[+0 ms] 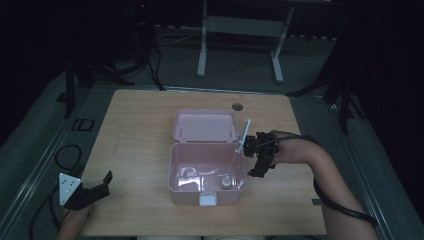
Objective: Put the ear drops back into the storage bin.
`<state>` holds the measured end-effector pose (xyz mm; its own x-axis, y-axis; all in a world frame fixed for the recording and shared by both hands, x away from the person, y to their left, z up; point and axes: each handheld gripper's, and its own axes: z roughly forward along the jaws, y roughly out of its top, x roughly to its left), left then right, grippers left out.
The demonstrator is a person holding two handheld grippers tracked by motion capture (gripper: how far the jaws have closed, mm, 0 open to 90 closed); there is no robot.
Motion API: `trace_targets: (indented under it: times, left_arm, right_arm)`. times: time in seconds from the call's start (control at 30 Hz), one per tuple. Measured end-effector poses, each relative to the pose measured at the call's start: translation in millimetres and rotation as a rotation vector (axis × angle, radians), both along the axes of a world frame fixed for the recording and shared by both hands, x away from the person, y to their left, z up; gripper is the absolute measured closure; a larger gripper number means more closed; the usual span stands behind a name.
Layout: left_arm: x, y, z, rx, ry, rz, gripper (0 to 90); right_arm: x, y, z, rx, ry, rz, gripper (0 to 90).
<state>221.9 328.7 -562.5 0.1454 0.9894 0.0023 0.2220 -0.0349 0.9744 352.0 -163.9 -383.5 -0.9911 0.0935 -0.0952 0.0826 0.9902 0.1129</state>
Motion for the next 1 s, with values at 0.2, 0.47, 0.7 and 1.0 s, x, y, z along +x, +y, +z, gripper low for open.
trace_targets:
  times: [0.2,0.47,0.7,1.0]
  left_arm:
    - [-0.1,-0.1,0.0,0.0,-0.001,0.001,0.4]
    - [-0.3,0.0,0.0,0.0,-0.002,-0.001,0.4]
    - [-0.1,0.2,0.0,-0.001,0.0,-0.001,0.4]
    - [-0.2,0.2,0.0,-0.002,-0.002,0.0,0.4]
  right_arm:
    - [3.2,-21.1,-18.5,0.012,0.016,-0.049,19.2]
    - [7.3,-43.1,-51.9,0.018,0.04,-0.12,21.2]
    - [5.2,-55.8,-81.8,0.064,0.068,-0.212,19.6]
    - [2.9,-62.7,-105.3,0.131,0.048,-0.298,18.4]
